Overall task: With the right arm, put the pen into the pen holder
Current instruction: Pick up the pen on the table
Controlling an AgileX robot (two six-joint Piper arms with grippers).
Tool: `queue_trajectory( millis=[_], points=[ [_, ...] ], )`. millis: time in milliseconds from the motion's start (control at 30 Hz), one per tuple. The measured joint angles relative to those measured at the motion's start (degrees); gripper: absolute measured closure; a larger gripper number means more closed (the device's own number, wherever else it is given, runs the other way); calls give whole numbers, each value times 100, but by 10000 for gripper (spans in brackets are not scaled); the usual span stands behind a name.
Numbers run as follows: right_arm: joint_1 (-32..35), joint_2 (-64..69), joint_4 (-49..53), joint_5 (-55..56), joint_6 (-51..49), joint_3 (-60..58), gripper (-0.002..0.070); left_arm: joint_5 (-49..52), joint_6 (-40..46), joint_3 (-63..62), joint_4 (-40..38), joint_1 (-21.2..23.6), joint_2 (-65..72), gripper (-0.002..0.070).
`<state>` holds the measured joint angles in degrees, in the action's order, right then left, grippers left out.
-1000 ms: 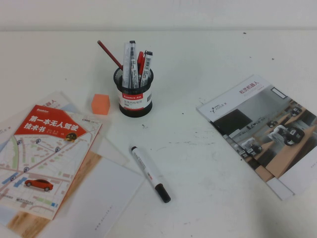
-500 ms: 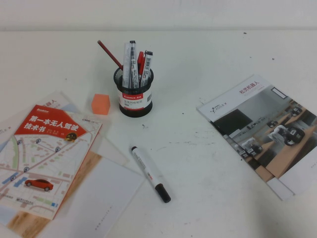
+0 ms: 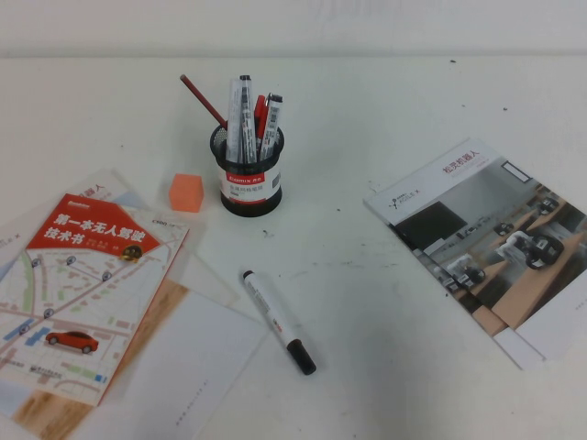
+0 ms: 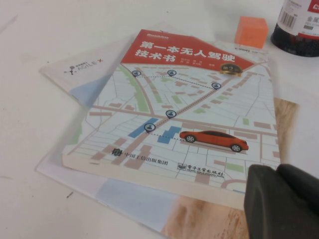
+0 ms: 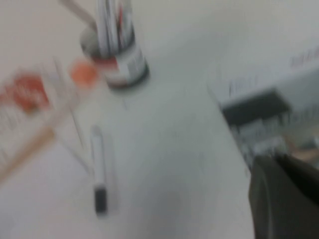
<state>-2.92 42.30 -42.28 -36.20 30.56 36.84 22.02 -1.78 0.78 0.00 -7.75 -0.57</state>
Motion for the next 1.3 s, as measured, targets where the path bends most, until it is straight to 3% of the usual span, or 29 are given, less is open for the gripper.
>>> queue_trajectory(
  millis=[167, 400, 700, 767, 867, 1000, 1067, 1300],
  points=[
    [-181, 1998, 1242, -1153, -477, 1071, 696, 0, 0, 0, 0, 0, 0, 676],
    [-1645, 4235, 3083, -2796, -1416, 2948, 696, 0, 0, 0, 0, 0, 0, 676],
    [-2864, 6419, 3527, -3278, -1719, 4957, 689, 0, 0, 0, 0, 0, 0, 676],
    [-2998, 6653, 3527, -3289, -1759, 5212, 655, 0, 0, 0, 0, 0, 0, 676],
    [-3158, 6907, 3515, -3114, -1849, 5406, 547, 0, 0, 0, 0, 0, 0, 676],
    [-3323, 7038, 3491, -2559, -1981, 5446, 327, 0, 0, 0, 0, 0, 0, 676],
    [-3381, 7098, 3491, -2314, -2070, 5470, 261, 0, 0, 0, 0, 0, 0, 676],
    [-3635, 7627, 3685, -2484, -2178, 5919, 252, 0, 0, 0, 0, 0, 0, 676]
  ],
)
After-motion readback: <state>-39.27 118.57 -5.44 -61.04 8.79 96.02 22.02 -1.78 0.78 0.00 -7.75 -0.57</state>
